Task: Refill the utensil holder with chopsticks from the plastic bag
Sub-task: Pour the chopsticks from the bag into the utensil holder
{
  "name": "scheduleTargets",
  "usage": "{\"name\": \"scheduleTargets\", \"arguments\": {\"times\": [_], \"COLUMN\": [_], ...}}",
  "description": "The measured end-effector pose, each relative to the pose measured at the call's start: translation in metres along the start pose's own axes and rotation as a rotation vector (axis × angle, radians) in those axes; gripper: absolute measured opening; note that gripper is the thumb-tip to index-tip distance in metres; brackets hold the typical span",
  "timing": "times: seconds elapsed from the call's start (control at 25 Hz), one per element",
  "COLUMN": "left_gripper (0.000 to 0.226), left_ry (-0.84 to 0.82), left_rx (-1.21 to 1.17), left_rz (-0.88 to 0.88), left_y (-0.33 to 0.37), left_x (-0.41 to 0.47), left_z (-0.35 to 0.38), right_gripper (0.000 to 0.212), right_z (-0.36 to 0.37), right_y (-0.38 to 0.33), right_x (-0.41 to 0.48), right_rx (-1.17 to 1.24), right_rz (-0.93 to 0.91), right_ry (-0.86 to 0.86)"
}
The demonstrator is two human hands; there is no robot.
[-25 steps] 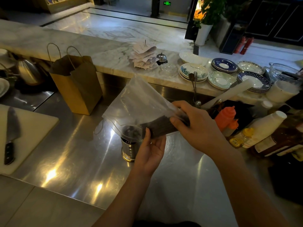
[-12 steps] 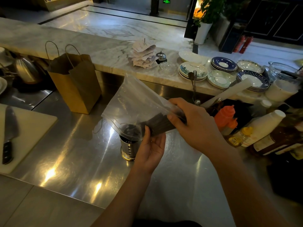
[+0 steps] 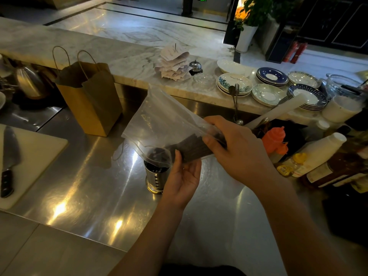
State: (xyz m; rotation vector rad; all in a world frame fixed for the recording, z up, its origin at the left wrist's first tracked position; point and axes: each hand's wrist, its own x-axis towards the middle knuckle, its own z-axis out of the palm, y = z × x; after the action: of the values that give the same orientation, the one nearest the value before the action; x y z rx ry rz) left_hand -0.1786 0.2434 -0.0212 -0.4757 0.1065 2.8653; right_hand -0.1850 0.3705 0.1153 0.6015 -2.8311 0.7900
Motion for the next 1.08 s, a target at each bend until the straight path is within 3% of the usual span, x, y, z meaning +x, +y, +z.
{"name": "scheduleTargets", "arguments": {"times": [0.16, 0.36, 1.08], "left_gripper": [0.037, 0.05, 0.033], "left_ry": [0.007, 0.008, 0.008], "left_rx": [0.0, 0.016, 0.004], "left_rz": [-0.024, -0.013, -0.015], "left_y": [0.0003, 0.0038, 0.0064], "left_x": [0.0009, 0.005, 0.0054], "left_z": [-0.0027, -0.0046, -0.0104], "right_gripper": [0.042, 0.04, 0.039], "right_z": [0.0024, 0.0037, 0.0051], "right_y": [0.0013, -0.0022, -0.0068], "right_x": [0.003, 0.0019, 0.0051], "right_rx": [-0.009, -0.025, -0.015], "right_rz": [0.034, 0.016, 0.032], "right_ry": [-0.044, -0.019, -0.064]}}
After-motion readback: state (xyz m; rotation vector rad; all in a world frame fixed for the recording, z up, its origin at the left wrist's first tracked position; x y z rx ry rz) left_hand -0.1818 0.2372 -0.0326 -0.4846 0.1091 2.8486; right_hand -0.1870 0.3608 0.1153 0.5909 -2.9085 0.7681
